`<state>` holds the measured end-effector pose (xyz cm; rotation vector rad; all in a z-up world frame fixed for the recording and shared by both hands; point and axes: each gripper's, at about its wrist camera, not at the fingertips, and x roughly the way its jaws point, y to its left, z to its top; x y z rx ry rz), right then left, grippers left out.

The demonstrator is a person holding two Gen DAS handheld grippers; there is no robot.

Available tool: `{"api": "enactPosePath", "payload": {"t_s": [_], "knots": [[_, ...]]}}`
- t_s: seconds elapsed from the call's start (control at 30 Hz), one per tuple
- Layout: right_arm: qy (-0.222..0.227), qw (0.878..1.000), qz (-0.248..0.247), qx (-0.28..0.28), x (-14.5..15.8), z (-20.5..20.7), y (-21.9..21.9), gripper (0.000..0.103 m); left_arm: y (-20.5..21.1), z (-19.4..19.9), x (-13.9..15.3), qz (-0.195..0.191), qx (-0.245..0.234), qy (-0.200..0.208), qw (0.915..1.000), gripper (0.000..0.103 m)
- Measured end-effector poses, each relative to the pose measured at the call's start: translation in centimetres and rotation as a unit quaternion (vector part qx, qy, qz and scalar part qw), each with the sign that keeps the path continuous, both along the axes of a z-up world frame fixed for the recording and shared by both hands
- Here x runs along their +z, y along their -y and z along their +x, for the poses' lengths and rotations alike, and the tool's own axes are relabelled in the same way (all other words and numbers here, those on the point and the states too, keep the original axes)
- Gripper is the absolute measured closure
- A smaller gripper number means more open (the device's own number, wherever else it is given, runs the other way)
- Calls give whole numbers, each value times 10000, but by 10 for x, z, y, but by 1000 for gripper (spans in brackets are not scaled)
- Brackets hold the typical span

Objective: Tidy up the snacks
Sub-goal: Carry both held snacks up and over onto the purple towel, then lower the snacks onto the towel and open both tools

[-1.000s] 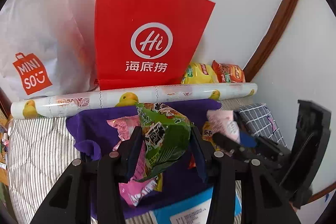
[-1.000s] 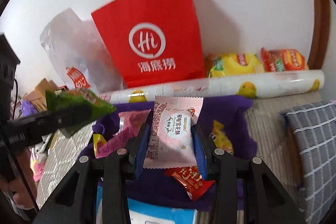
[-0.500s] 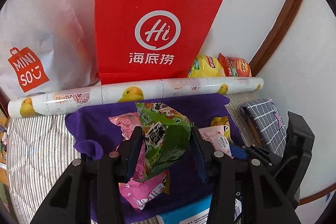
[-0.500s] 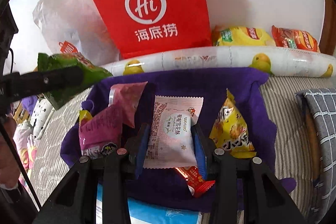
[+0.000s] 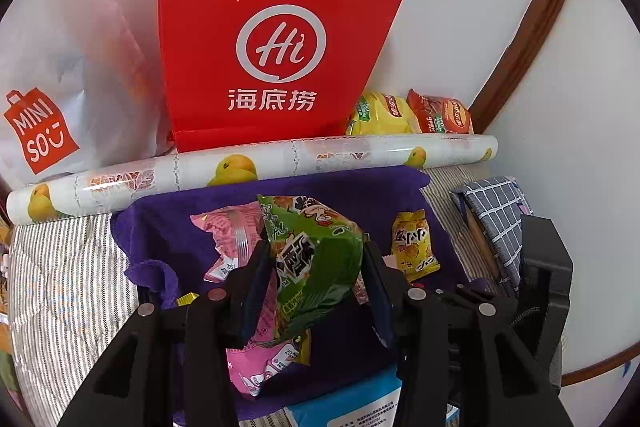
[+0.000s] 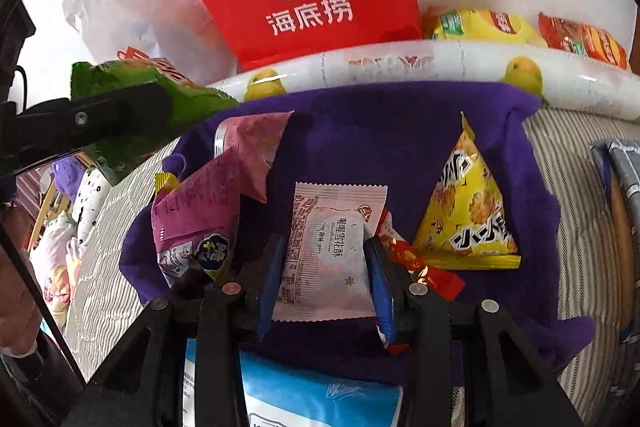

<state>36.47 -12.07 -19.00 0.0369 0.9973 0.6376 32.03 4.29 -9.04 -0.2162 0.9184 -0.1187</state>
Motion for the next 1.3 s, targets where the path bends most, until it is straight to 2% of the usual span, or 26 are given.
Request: {"api": "enactPosePath", "payload": {"t_s": [0.33, 0.47, 0.57, 0.7, 0.87, 1.3], "knots": [[34, 10000, 63, -30, 0, 0, 3, 59, 2, 2, -5, -3, -11, -102, 9999, 60], [211, 9996, 149, -75, 10, -4, 9, 58, 4, 5, -9, 21, -30, -181, 9998, 60], [424, 9985, 282, -178, 20, -7, 17, 51, 5, 7, -14, 46, -44, -279, 9996, 60], [599, 9965, 453, -368, 29, -7, 28, 50, 9, 11, -23, 36, -123, -480, 9988, 60], [524, 9946, 667, -605, 29, -1, 40, 50, 15, 14, -34, 79, -169, -673, 9976, 60], [437, 9940, 636, -782, 25, 4, 43, 50, 26, 17, -50, 84, -319, -1018, 9943, 59]]}}
